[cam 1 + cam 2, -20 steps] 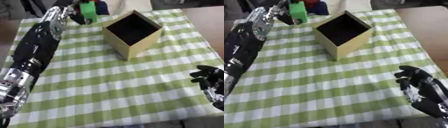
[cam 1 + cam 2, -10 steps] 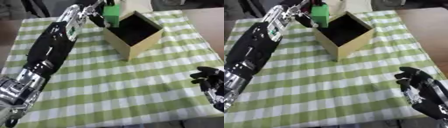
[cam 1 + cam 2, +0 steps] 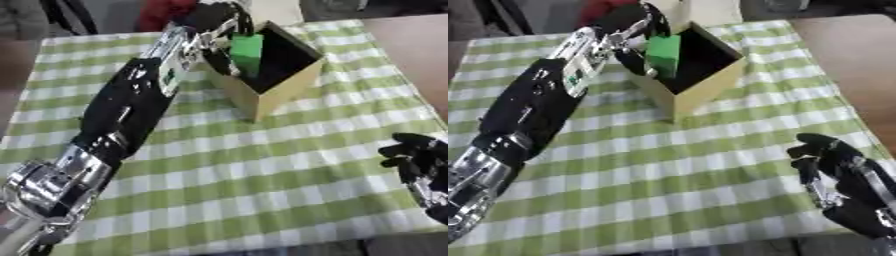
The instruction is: Pick up objects on the table and place them in the box.
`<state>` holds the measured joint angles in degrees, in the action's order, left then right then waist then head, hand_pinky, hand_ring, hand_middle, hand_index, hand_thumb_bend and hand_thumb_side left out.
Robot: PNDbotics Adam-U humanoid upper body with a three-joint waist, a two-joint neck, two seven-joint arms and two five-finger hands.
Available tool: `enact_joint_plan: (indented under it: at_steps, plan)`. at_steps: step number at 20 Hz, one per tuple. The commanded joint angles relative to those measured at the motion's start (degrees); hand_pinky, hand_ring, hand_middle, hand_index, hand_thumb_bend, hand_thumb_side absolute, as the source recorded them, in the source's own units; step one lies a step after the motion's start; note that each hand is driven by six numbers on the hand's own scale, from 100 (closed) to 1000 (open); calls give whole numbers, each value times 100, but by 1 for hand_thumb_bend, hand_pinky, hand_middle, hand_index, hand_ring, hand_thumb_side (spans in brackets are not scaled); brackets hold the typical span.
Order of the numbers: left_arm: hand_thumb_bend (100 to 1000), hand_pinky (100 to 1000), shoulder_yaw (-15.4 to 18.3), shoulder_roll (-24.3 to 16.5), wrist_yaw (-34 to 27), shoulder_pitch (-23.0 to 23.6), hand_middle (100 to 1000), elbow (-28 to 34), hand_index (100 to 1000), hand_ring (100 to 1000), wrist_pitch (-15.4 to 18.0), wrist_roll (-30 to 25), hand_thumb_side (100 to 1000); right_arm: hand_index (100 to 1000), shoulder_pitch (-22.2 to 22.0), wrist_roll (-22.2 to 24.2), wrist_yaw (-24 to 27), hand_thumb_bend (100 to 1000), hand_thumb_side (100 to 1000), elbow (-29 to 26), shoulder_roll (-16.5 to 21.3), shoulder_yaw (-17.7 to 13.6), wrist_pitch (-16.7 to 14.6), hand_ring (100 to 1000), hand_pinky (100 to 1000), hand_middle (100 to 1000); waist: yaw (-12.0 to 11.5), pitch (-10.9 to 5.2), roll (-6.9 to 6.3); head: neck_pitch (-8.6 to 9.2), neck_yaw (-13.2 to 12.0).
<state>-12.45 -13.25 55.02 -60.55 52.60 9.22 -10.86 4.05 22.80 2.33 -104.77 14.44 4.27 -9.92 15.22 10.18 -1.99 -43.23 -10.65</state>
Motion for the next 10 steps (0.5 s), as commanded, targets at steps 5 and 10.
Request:
enact_joint_plan:
  at_steps: [5,10]
  plan:
    - [828,727,28,-24,-88,-39,691,35,800,706,95,4,237,842,53,24,38,100,345,-49,47,-18,-9,775,703,619,-1,-77,24,48,-4]
    - [841,750,112,-154,-327,-54,728,219,816,734,30,145,270,842,49,20,43,100,345,-50,51,-29,-12,776,703,619,-30,-90,32,52,16]
